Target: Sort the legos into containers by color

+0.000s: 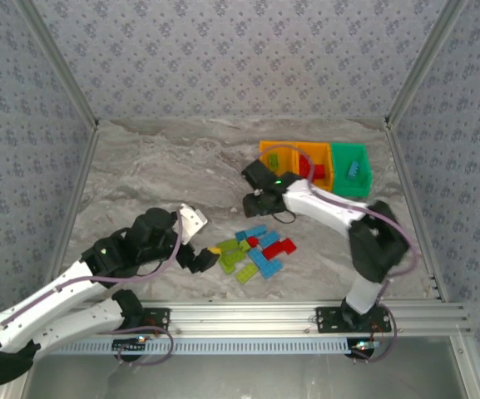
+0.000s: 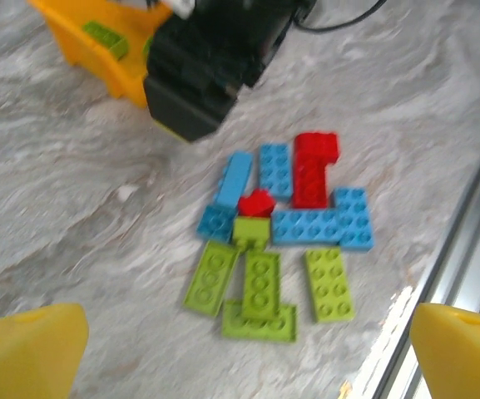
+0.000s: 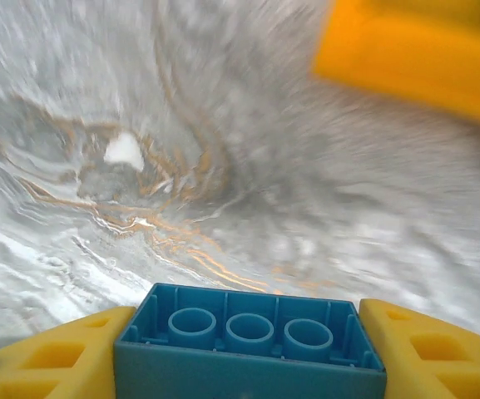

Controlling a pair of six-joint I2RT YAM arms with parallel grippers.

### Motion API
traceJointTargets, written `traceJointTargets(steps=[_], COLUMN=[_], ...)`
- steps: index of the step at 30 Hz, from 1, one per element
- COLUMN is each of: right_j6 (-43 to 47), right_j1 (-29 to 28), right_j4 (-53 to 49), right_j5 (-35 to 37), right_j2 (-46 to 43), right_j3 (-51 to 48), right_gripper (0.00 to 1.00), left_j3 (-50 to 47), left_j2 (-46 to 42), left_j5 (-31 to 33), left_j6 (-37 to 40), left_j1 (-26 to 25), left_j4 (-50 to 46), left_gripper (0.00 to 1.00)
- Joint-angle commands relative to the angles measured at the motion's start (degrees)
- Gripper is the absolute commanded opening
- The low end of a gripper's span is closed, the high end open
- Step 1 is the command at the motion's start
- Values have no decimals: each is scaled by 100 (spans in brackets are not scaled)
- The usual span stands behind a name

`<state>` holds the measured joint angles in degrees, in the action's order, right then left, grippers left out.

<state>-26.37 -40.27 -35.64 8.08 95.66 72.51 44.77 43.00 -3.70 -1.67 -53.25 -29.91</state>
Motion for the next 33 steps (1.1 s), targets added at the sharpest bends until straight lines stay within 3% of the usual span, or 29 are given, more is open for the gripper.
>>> traceJointTargets(steps=[1, 6, 12, 15, 22, 28, 33], right_j6=[-132, 237, 247, 161, -17, 44, 3], right_j1=[599, 2409, 3951, 4259, 4606, 4625, 4571], right_j4=[-67, -31, -72, -68, -337, -470, -488], right_j5=[492, 36, -425, -557, -874, -929, -1311], right_j2=[-1060, -1450, -237, 385, 1250, 931, -30], right_j3=[-255, -94, 776, 1136, 1818, 1856, 1341], right_gripper=[51, 51, 51, 53, 73, 84, 84], left_j3=[-28, 94, 651, 756, 725, 743, 811], left_j2=[184, 756, 1537, 1729, 1922, 2133, 2468], left_j5=[-602, -595, -225, 60, 634, 898, 1065], left_j6=[-294, -666, -633, -745, -1307, -1452, -1494], left_j1=[-27, -200, -554, -657, -687, -676, -595], left_j4=[1203, 2121, 1648, 1346, 855, 698, 650], left_gripper=[99, 99, 99, 99, 99, 99, 98])
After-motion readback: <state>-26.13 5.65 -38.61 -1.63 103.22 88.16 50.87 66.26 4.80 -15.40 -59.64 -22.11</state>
